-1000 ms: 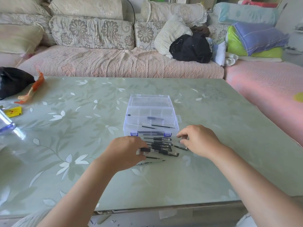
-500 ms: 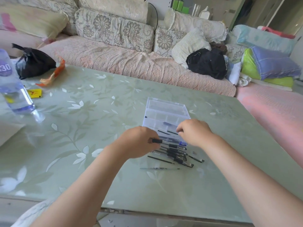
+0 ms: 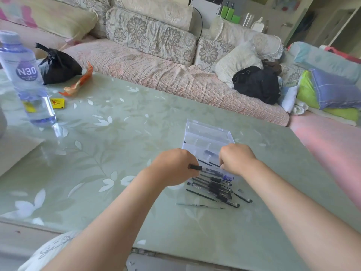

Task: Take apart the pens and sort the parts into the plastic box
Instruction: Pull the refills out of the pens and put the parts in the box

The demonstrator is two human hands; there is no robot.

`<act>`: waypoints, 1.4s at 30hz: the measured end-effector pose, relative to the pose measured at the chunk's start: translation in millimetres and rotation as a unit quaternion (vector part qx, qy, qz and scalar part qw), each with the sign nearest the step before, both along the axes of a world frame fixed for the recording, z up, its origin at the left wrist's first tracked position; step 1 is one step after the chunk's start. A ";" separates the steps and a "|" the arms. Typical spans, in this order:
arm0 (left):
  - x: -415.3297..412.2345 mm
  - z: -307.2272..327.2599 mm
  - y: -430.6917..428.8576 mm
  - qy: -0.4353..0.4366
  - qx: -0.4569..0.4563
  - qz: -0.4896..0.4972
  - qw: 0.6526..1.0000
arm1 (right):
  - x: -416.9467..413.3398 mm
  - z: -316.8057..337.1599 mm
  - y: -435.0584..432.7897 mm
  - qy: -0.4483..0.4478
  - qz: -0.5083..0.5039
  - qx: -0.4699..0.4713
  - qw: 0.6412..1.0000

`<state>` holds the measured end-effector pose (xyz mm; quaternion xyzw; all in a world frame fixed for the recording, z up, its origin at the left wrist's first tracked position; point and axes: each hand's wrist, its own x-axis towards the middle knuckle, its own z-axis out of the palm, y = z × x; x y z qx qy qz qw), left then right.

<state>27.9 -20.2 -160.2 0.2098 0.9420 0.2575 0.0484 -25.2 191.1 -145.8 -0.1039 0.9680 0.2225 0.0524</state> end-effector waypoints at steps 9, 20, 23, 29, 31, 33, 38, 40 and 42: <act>0.6 -5.7 3.3 0.012 0.016 0.007 1.000 | 30.7 15.5 9.7 0.096 0.002 -0.209 0.973; 5.3 -10.0 10.4 -0.012 0.055 0.030 0.998 | 82.5 -4.4 34.6 0.107 -0.026 -0.454 0.884; 8.7 -10.7 12.4 -0.010 0.051 0.028 0.998 | 84.9 -8.9 43.4 0.109 -0.004 -0.454 0.884; 15.8 -8.8 13.5 -0.040 0.071 0.034 0.996 | 89.5 -15.7 51.3 0.113 0.048 -0.402 0.907; 17.3 -8.0 14.7 -0.048 0.077 0.031 0.995 | 90.9 -16.4 52.7 0.117 0.057 -0.401 0.907; 18.2 -7.3 16.1 -0.055 0.084 0.032 0.994 | 91.5 -16.4 54.7 0.119 0.061 -0.398 0.908; 20.2 -8.1 18.3 -0.069 0.099 0.026 0.992 | 92.0 -15.8 60.6 0.121 0.061 -0.396 0.908; 19.6 -9.3 18.6 -0.070 0.105 0.026 0.992 | 92.1 -15.6 60.7 0.120 0.062 -0.390 0.911; 18.9 -10.4 18.5 -0.072 0.112 0.026 0.991 | 91.8 -15.7 60.4 0.121 0.062 -0.388 0.912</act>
